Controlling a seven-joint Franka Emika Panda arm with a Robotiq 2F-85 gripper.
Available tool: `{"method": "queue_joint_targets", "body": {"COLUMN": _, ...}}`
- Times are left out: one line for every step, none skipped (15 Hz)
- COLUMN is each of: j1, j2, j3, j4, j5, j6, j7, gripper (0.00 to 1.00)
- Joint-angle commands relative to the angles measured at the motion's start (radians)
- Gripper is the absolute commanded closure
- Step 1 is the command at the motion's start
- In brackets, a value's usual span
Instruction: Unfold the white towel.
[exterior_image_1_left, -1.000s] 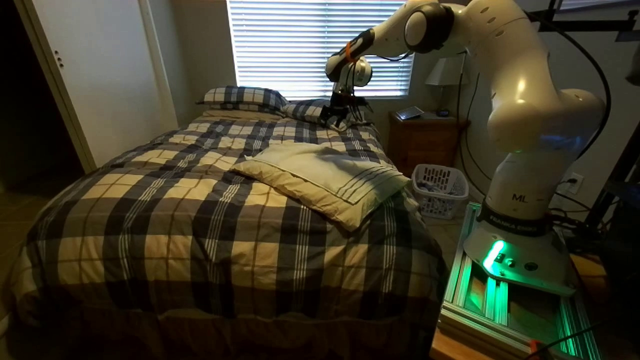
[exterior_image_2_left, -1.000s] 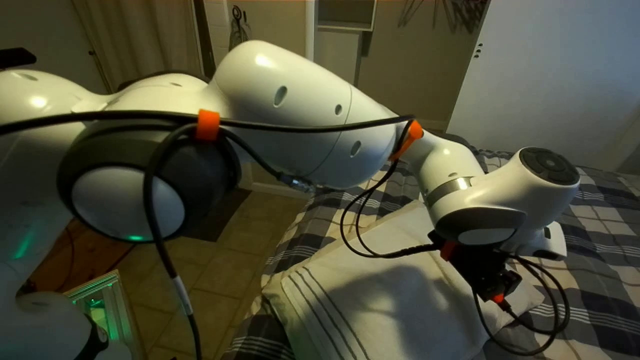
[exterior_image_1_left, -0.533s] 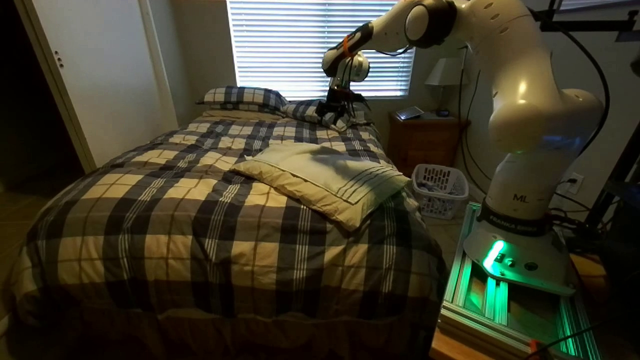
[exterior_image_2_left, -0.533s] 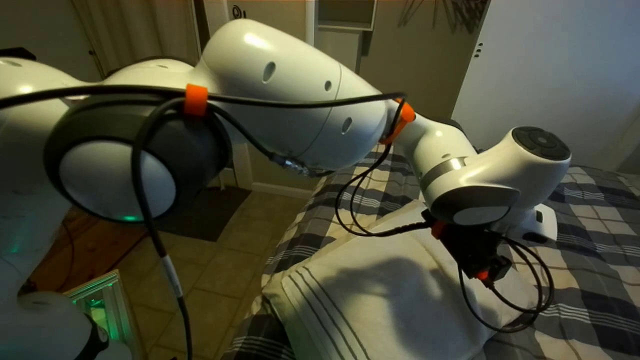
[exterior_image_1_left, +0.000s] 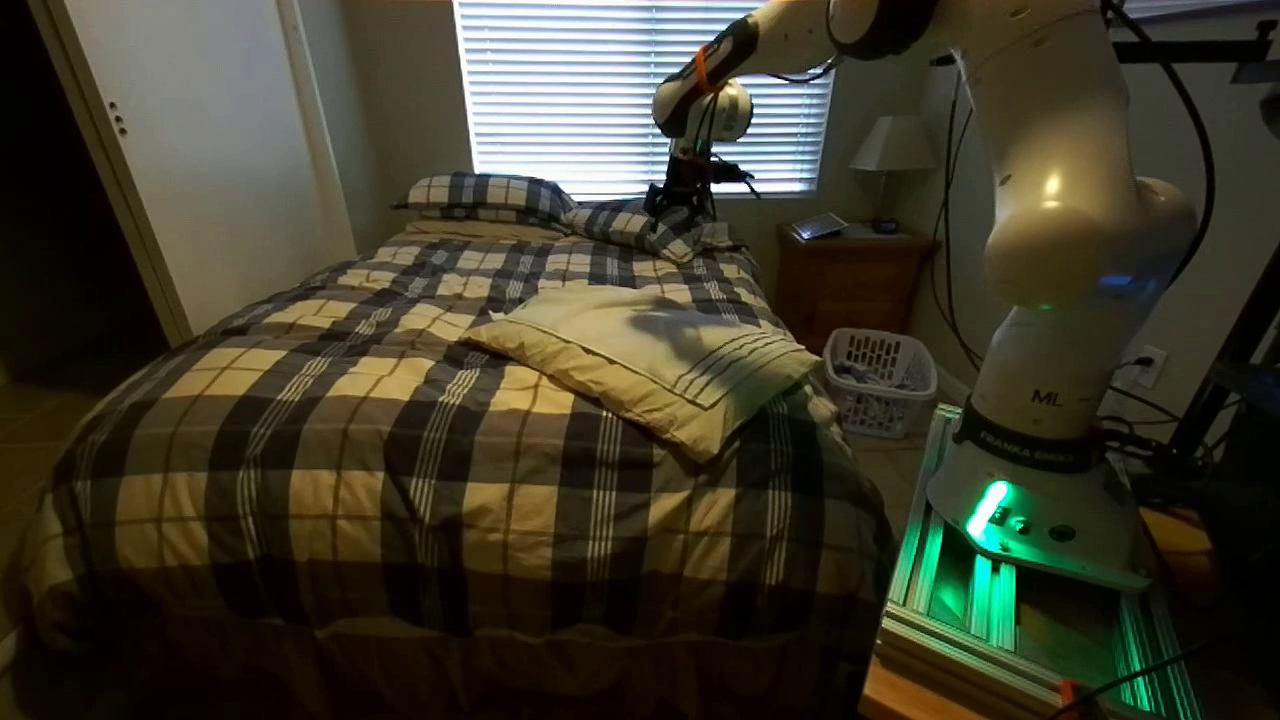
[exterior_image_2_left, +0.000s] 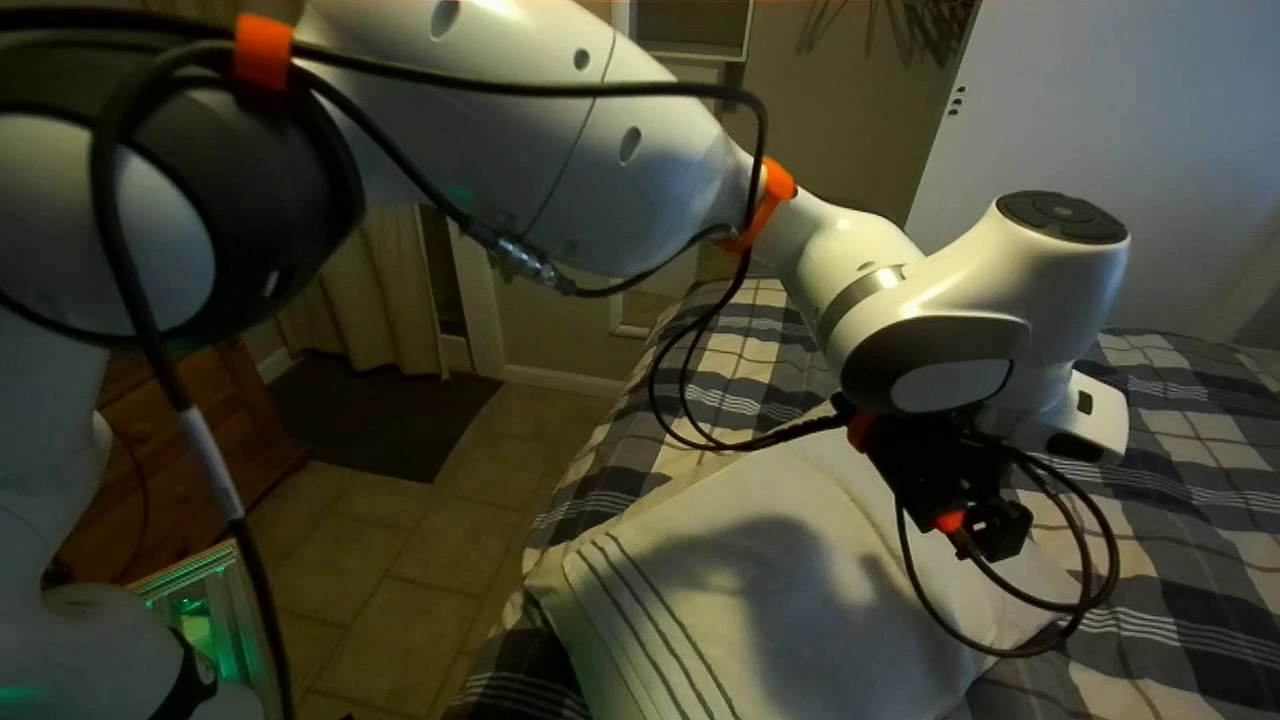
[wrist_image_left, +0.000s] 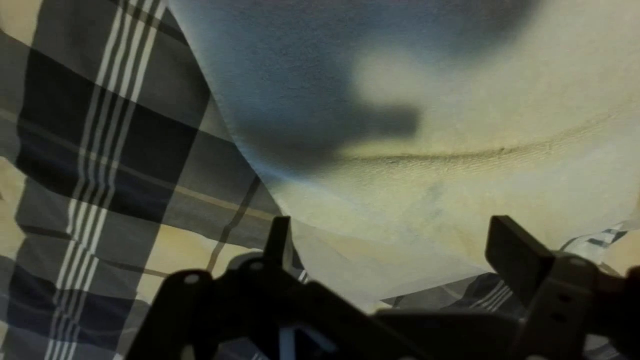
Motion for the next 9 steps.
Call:
{"method": "queue_joint_targets", "body": {"j1": 0.051, "j2": -0.105, "j3": -0.075, "j4": -0.13, "j5": -0.059, "j6": 0.059, "j7": 0.083, "gripper": 0.0}}
{"method": "queue_joint_targets", "body": {"j1": 0.059, "j2": -0.123, "j3": -0.09, "j4": -0.148, "j5": -0.073, "j6": 0.067, "j7": 0.1, "gripper": 0.0}}
{"method": "queue_joint_targets", "body": {"j1": 0.067, "j2": -0.135, "j3": -0.104, "j4": -0.162, "j5": -0.086, "j6": 0.075, "j7": 0.115, "gripper": 0.0}}
{"method": "queue_joint_targets", "body": {"j1": 0.074, "j2": -0.15, "j3": -0.114, "j4": -0.179, "j5": -0.102, "j6": 0.082, "j7": 0.123, "gripper": 0.0}}
{"method": "queue_joint_targets", "body": {"j1": 0.083, "j2": -0.165, "j3": -0.125, "j4": -0.197, "j5": -0.119, "j6": 0.09, "j7": 0.136, "gripper": 0.0}}
{"method": "queue_joint_targets", "body": {"j1": 0.089, "j2": -0.18, "j3": -0.131, "j4": -0.214, "j5": -0.129, "j6": 0.093, "j7": 0.145, "gripper": 0.0}}
{"method": "queue_joint_targets", "body": {"j1": 0.097, "j2": -0.194, "j3": -0.14, "j4": -0.23, "j5": -0.143, "j6": 0.093, "j7": 0.161, "gripper": 0.0}}
{"method": "queue_joint_targets", "body": {"j1": 0.101, "j2": -0.205, "j3": -0.145, "j4": -0.242, "j5": -0.151, "j6": 0.094, "j7": 0.169, "gripper": 0.0}}
{"method": "queue_joint_targets", "body": {"j1": 0.107, "j2": -0.219, "j3": -0.149, "j4": -0.257, "j5": -0.158, "j6": 0.097, "j7": 0.18, "gripper": 0.0}}
